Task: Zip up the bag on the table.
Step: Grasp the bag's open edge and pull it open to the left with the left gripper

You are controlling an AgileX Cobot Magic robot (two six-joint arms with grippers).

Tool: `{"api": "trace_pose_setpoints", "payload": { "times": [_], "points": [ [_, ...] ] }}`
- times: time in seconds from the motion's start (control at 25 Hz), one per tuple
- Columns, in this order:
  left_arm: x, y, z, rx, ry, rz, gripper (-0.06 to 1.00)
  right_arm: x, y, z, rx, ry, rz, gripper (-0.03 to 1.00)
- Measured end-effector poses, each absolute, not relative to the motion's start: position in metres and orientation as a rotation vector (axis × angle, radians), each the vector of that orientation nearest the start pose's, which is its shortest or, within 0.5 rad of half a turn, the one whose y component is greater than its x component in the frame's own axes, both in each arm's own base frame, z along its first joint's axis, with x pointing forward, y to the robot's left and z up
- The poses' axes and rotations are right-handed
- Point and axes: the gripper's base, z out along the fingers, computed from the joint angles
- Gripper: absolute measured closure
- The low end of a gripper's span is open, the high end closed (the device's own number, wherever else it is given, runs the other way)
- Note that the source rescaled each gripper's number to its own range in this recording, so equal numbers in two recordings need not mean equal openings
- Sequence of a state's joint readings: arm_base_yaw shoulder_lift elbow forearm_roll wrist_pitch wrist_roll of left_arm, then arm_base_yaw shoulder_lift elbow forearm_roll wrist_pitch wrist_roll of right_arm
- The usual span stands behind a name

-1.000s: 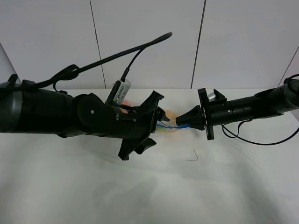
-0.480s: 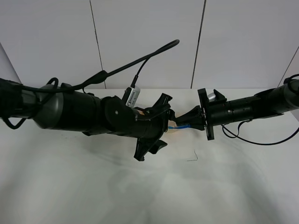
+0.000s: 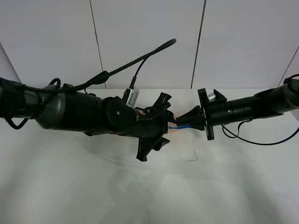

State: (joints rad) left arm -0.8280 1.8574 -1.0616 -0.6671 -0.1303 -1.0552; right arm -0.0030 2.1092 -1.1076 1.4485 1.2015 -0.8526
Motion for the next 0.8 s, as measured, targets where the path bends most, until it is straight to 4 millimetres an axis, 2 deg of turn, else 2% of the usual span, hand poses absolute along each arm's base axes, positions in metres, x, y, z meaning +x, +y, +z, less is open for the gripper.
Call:
{"api": "trace_pose_setpoints", "payload": {
  "times": [0.16, 0.44, 0.8],
  "points": [
    [0.2733, -0.2868, 0.1847, -1.171, 2.237, -1.241, 0.36, 0.3605, 0.0832, 0.1282, 0.197, 2.52, 1.739, 0.97],
    [0.2738, -0.2867, 0.1853, -1.224, 2.213, -1.262, 0.4, 0.3605, 0.0832, 0.1282, 0.197, 2.52, 1.739, 0.97],
    [0.274, -0.2867, 0.1854, -1.27, 2.198, -1.277, 0.57, 0.3605, 0.0832, 0.1282, 0.197, 2.52, 1.739, 0.97]
  ]
}}
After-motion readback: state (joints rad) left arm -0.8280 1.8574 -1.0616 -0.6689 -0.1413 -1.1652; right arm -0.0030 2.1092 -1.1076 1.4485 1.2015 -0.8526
